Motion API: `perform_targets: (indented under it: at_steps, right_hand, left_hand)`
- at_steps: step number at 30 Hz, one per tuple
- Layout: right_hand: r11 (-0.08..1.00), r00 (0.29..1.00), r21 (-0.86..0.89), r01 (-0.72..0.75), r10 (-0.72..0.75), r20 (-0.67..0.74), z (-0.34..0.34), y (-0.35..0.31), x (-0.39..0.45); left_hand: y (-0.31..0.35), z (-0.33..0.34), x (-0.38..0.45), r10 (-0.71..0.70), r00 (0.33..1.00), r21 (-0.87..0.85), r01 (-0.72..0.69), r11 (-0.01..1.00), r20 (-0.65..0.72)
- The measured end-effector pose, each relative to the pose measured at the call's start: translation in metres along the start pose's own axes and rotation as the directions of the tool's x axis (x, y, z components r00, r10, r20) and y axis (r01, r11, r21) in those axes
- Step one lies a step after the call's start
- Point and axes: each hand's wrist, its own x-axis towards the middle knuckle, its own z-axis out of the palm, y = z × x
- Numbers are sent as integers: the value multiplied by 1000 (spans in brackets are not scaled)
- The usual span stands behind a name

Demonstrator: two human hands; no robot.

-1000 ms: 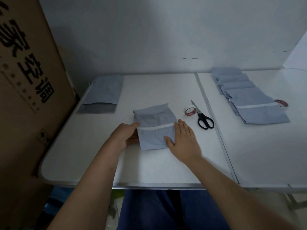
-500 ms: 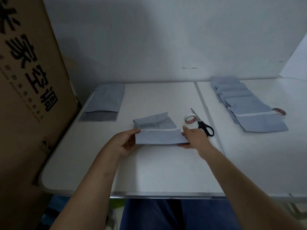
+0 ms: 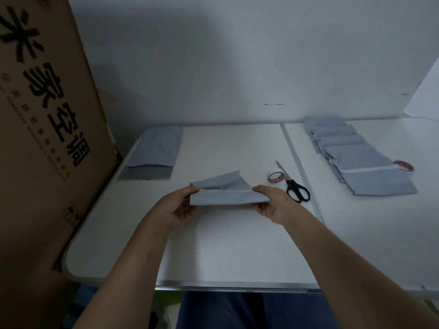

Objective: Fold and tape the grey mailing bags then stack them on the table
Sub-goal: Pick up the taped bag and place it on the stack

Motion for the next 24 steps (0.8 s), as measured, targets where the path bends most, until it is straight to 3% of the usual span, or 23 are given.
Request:
perform_targets:
  at_steps: [13,24]
  right_hand:
    - [895,946,332,299,-323,18,-4,-49,-36]
    - [701,817,425,573,-530,-227,-123,-95,-79]
  left_hand:
    - [33,48,-29,177,975,3,-179,984,136]
    - [13,184,-50,145,877,159,-241,957,459]
